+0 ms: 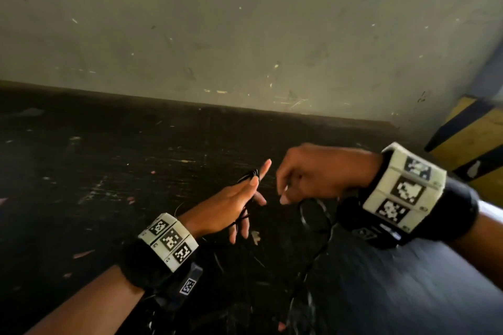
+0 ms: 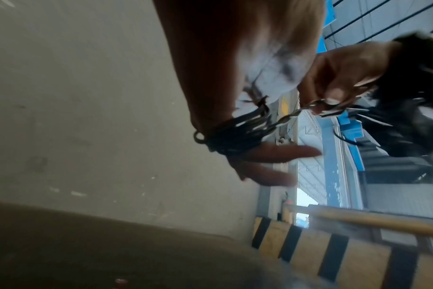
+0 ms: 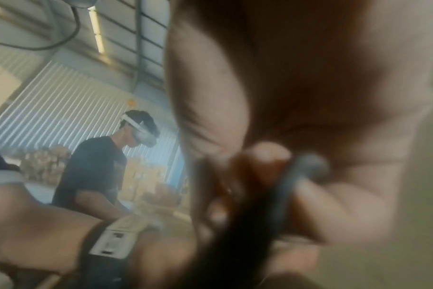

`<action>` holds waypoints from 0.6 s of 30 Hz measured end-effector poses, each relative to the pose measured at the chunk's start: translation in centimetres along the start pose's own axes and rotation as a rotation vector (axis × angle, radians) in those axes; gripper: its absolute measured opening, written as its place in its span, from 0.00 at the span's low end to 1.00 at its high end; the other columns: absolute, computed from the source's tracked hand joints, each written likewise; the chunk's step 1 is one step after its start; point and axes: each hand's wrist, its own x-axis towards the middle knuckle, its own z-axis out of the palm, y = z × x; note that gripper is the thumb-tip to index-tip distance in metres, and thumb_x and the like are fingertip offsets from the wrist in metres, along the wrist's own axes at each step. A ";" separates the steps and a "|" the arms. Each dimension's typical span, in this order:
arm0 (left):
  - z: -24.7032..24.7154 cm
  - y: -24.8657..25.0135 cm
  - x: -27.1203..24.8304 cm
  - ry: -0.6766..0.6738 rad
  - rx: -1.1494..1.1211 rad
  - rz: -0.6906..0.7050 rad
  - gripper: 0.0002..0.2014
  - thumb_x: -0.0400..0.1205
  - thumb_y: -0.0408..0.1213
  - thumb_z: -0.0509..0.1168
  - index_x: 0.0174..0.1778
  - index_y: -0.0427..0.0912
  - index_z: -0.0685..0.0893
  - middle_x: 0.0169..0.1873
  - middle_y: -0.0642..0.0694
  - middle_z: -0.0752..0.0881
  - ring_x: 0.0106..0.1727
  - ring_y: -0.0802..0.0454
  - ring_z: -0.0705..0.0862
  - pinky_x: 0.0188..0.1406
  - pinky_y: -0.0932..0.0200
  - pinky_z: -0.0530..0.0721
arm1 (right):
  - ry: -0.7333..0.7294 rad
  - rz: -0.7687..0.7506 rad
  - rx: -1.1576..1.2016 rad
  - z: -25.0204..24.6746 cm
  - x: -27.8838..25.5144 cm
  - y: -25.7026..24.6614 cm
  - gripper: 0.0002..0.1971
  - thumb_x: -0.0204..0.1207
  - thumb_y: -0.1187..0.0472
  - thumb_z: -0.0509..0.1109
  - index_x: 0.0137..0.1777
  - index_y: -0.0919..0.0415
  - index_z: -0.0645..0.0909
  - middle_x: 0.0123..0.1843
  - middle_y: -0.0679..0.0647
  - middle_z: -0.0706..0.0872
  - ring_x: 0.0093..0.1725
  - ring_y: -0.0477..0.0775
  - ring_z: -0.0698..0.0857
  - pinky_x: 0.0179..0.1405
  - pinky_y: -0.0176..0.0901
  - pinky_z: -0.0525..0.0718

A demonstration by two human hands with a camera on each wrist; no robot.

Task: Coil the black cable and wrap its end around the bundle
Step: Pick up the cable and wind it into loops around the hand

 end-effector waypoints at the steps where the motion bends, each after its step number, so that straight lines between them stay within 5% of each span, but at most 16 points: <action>1: 0.2 0.4 -0.1 -0.025 -0.017 -0.006 0.24 0.79 0.64 0.42 0.73 0.81 0.53 0.54 0.42 0.83 0.24 0.54 0.83 0.16 0.61 0.80 | 0.036 0.002 -0.021 -0.9 -0.1 0.1 0.05 0.73 0.55 0.74 0.45 0.55 0.89 0.28 0.39 0.82 0.28 0.33 0.80 0.34 0.31 0.76; 4: 0.5 1.8 -0.3 -0.089 -0.085 0.005 0.18 0.77 0.64 0.43 0.64 0.86 0.58 0.55 0.35 0.83 0.21 0.56 0.78 0.12 0.66 0.73 | 0.112 0.024 -0.033 -2.9 -0.2 0.5 0.05 0.70 0.53 0.77 0.37 0.52 0.87 0.26 0.41 0.82 0.25 0.29 0.78 0.29 0.30 0.71; 7: 0.2 2.5 -0.4 -0.099 -0.045 0.001 0.19 0.78 0.64 0.44 0.65 0.87 0.56 0.56 0.31 0.82 0.21 0.55 0.76 0.11 0.67 0.71 | 0.055 0.068 0.002 -4.2 -0.5 0.7 0.06 0.68 0.52 0.78 0.36 0.52 0.85 0.22 0.37 0.83 0.23 0.28 0.77 0.23 0.22 0.71; 11: -1.5 2.9 -0.2 -0.043 0.174 0.015 0.20 0.79 0.64 0.42 0.66 0.89 0.51 0.47 0.38 0.83 0.20 0.58 0.74 0.14 0.67 0.70 | -0.007 0.111 0.055 -4.4 -0.5 1.5 0.06 0.69 0.55 0.78 0.40 0.55 0.85 0.21 0.36 0.83 0.21 0.31 0.77 0.21 0.19 0.70; 13: -2.3 2.8 0.0 -0.042 0.234 -0.016 0.25 0.78 0.63 0.42 0.74 0.79 0.51 0.35 0.45 0.84 0.16 0.61 0.73 0.14 0.67 0.70 | 0.010 0.137 0.015 -3.9 -0.1 2.1 0.05 0.68 0.57 0.79 0.40 0.54 0.85 0.28 0.41 0.86 0.27 0.34 0.80 0.30 0.27 0.75; 16: -3.4 2.5 -0.5 -0.083 0.116 -0.130 0.37 0.78 0.65 0.45 0.79 0.49 0.64 0.24 0.48 0.81 0.13 0.62 0.72 0.12 0.68 0.67 | 0.184 0.137 -0.154 -3.1 0.6 3.4 0.06 0.68 0.64 0.78 0.39 0.53 0.84 0.34 0.40 0.83 0.35 0.41 0.81 0.35 0.35 0.75; 18: -3.5 2.4 -1.0 -0.190 0.018 -0.153 0.29 0.82 0.62 0.44 0.76 0.55 0.69 0.28 0.45 0.84 0.14 0.60 0.72 0.11 0.68 0.64 | 0.422 0.120 -0.099 -3.0 0.8 4.2 0.06 0.69 0.63 0.77 0.39 0.52 0.83 0.35 0.43 0.83 0.34 0.40 0.81 0.35 0.35 0.76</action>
